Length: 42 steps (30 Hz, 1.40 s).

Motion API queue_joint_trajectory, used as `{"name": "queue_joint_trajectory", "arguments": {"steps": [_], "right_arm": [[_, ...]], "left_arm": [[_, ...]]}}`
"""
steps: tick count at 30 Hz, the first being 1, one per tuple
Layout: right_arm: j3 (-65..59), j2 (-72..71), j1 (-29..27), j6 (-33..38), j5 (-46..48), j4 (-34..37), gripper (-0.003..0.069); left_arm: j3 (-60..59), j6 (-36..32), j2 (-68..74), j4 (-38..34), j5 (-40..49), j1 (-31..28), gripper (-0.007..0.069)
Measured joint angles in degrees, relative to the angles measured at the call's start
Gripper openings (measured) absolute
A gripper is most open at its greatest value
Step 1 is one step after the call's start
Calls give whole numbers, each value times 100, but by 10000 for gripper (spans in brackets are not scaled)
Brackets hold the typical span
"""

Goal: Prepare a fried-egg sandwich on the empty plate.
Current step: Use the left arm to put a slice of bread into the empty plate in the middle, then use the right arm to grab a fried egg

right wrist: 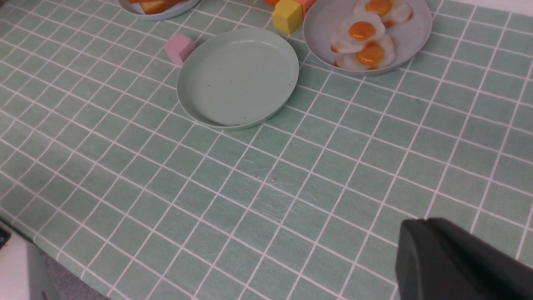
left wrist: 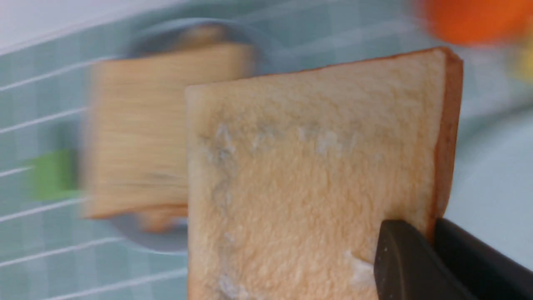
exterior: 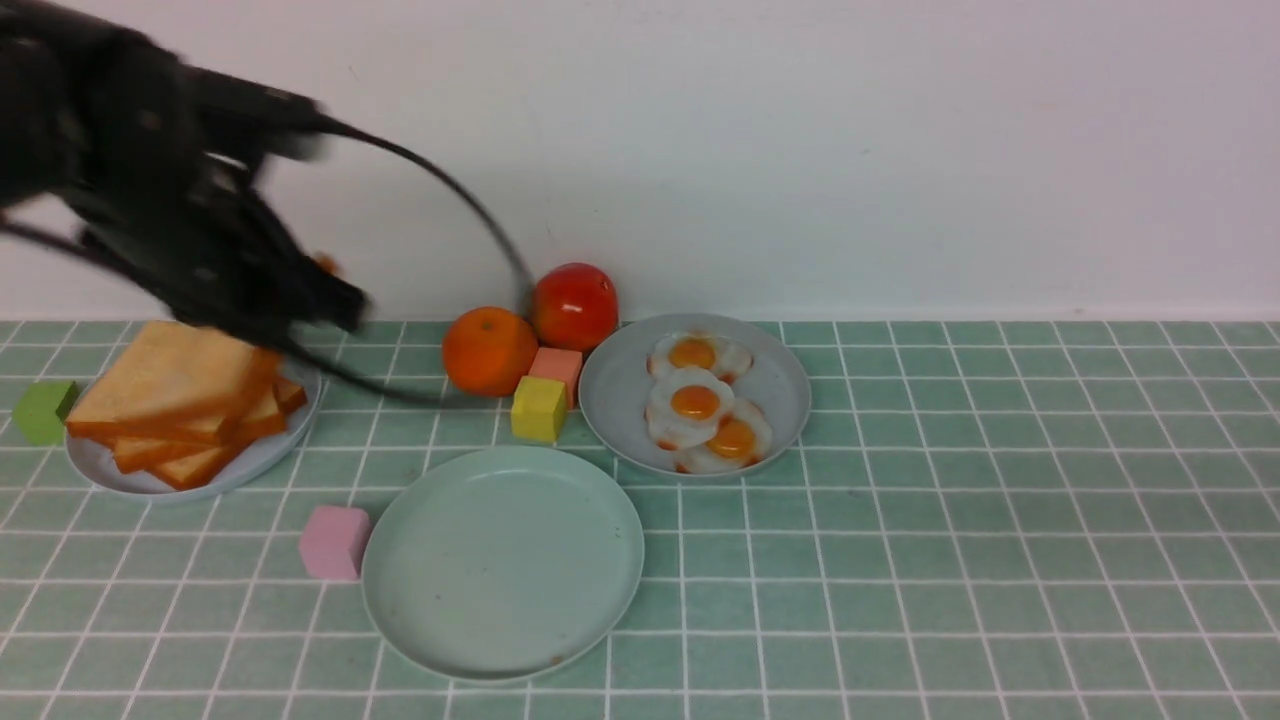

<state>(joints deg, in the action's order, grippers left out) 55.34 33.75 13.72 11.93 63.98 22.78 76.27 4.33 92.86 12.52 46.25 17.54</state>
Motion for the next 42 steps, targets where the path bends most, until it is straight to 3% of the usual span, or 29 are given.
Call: {"name": "queue_joint_trajectory", "arguments": {"steps": [8, 12, 20, 24, 28, 31, 33, 34, 36, 40, 42], "right_arm": [[0, 0, 0, 11, -19, 0, 29], [0, 0, 0, 11, -19, 0, 32], [0, 0, 0, 11, 101, 0, 45], [0, 0, 0, 11, 183, 0, 93], [0, 0, 0, 11, 156, -49, 216], [0, 53, 0, 11, -17, -74, 301], [0, 185, 0, 11, -218, -85, 335], [0, 268, 0, 11, -337, -79, 340], [0, 593, 0, 11, -588, 10, 328], [0, 1381, 0, 41, -995, 305, 240], [0, 1662, 0, 103, -1096, 421, 208]], "left_arm": [[-749, 391, 314, 372, -324, 1726, 34], [-760, 586, 733, 659, -609, 2027, 34], [-760, 609, 1345, 800, -1067, 2073, 52], [-760, 658, 1397, 780, -1105, 2073, 148], [-747, 1086, 1252, 559, -1050, 2073, 347], [-690, 1230, 910, 429, -896, 2091, 440], [-648, 1258, 505, 307, -767, 2119, 461], [-648, 1271, 209, 242, -727, 2138, 456], [-680, 1296, -585, 7, -697, 2169, 370], [-1102, 1334, -2285, -150, -738, 2194, 115], [-1335, 1346, -2853, -157, -769, 2194, 39]]}}
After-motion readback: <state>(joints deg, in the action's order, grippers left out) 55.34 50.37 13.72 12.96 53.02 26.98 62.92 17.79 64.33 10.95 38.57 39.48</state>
